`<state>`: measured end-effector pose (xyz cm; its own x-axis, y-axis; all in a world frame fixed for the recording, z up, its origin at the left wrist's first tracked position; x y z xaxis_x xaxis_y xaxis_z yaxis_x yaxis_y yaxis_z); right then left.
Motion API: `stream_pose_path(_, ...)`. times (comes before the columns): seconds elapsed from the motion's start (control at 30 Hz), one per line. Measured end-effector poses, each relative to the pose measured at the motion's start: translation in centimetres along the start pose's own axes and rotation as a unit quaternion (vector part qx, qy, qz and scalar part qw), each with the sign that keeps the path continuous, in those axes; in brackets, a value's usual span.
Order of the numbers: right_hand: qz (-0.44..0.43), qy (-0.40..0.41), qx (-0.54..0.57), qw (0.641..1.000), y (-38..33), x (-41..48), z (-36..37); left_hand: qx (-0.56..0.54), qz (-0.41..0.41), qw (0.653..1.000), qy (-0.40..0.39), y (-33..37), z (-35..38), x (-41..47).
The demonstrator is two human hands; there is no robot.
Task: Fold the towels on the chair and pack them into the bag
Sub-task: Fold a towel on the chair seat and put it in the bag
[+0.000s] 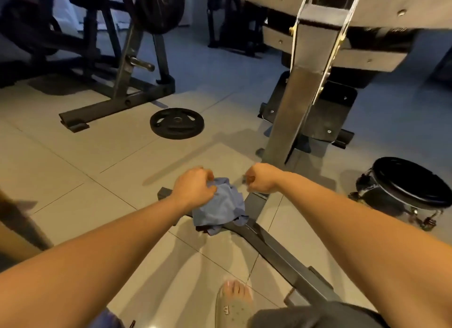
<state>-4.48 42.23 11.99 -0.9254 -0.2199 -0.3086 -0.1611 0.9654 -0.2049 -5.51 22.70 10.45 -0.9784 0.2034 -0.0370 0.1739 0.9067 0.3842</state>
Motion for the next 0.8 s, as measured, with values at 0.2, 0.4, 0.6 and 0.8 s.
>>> stream_pose_path(0.2,0.018,-0.08,0.061,0.995,4.4,6.5,8.9,0.031,-0.025,0.995,-0.095,-2.9,12.4,5.9)
stream_pose_path(0.4,0.053,-0.107,0.138,0.983,6.3,10.1,15.7,0.045,-0.115,0.984,-0.124,-5.7,19.3,8.3)
stream_pose_path(0.6,0.1,-0.058,0.203,0.972,6.3,11.8,18.0,0.073,-0.084,0.993,-0.04,-6.1,20.6,9.0)
stream_pose_path(0.8,0.069,-0.153,0.387,0.906,3.5,11.2,15.0,-0.06,-0.178,0.958,-0.216,-10.1,17.3,6.8)
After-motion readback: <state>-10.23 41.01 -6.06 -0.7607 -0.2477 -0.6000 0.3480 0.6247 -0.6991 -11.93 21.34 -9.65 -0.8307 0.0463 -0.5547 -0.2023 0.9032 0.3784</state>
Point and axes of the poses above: each hand's wrist, its own x-axis towards the middle knuckle, its own z-axis out of the palm, y = z × x, the point moved 5 cm from there along x, towards the middle knuckle, and after that the axes turned 11 degrees about -z, right-handed, at the moved point
